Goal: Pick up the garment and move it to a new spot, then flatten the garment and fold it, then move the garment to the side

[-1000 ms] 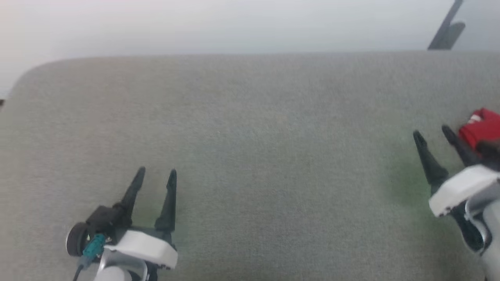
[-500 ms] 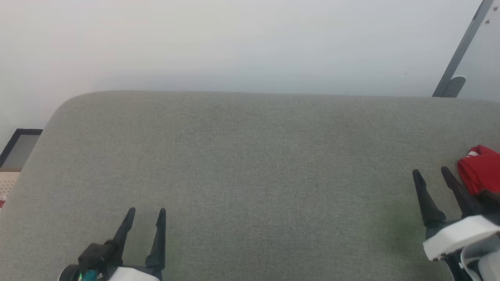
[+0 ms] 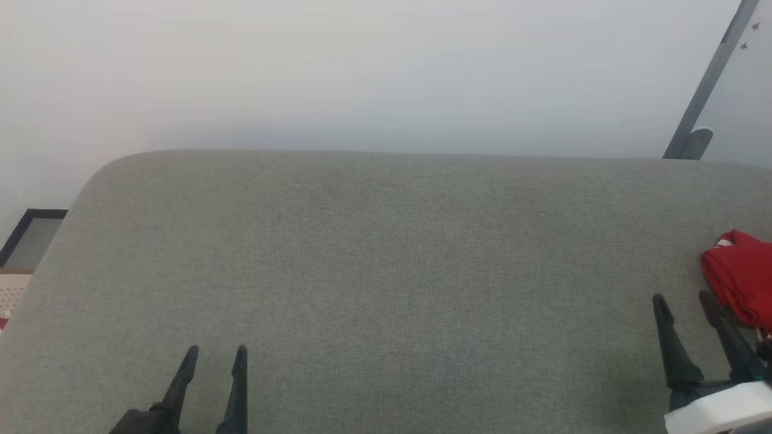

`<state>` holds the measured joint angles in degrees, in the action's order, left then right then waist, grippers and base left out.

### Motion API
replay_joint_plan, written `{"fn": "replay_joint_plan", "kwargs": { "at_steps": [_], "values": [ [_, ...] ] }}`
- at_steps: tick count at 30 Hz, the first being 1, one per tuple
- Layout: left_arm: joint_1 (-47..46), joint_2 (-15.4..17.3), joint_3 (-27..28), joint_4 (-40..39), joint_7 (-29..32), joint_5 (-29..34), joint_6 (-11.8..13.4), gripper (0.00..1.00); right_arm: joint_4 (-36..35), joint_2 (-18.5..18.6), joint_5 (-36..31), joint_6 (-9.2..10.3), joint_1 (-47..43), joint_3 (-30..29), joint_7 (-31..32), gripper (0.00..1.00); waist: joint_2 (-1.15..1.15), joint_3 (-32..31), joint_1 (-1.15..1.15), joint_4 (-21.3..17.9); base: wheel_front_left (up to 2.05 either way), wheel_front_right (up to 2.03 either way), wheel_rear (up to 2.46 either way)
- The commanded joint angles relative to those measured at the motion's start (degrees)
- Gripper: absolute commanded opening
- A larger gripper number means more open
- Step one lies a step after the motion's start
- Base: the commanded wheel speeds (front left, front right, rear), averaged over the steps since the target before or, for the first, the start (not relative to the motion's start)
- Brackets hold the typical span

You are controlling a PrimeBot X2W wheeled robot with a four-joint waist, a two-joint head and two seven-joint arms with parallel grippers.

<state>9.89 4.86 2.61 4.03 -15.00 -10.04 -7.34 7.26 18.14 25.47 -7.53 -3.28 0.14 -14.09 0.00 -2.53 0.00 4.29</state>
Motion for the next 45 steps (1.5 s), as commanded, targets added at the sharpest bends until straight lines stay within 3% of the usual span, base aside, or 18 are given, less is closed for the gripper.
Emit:
{"fn": "replay_joint_plan", "kwargs": {
  "at_steps": [1, 11, 44, 45],
  "values": [
    [0.69, -0.21, 0.25, -0.49, -0.23, 0.48, -0.16, 1.0, -1.03, -0.53, -0.31, 0.09, -0.74, -0.56, 0.34, 1.0, 0.0, 0.12, 0.0, 0.0, 0.0, 0.0, 0.0],
    [1.16, -0.73, 0.42, -1.76, -0.23, 1.01, -0.15, 1.0, -4.86, -2.77, -0.9, 0.07, -3.25, -2.34, 1.53, 1.0, 0.0, 0.77, 0.0, -0.01, 0.0, 0.0, 0.0],
    [1.24, -1.41, 1.44, -2.64, -0.23, -0.8, -0.16, 1.0, -5.68, -3.04, 0.67, 0.07, -3.07, -1.4, 1.78, 1.0, 0.0, 1.02, 0.0, -0.66, 0.0, 0.0, 0.0],
    [0.71, -1.46, 1.33, -2.38, 0.0, -0.59, 0.0, 0.0, -5.3, -2.83, 0.37, 0.02, -2.67, -1.56, 1.6, 0.0, 0.0, 1.04, 0.0, -0.68, 0.0, 0.0, 0.0]
  ]
}}
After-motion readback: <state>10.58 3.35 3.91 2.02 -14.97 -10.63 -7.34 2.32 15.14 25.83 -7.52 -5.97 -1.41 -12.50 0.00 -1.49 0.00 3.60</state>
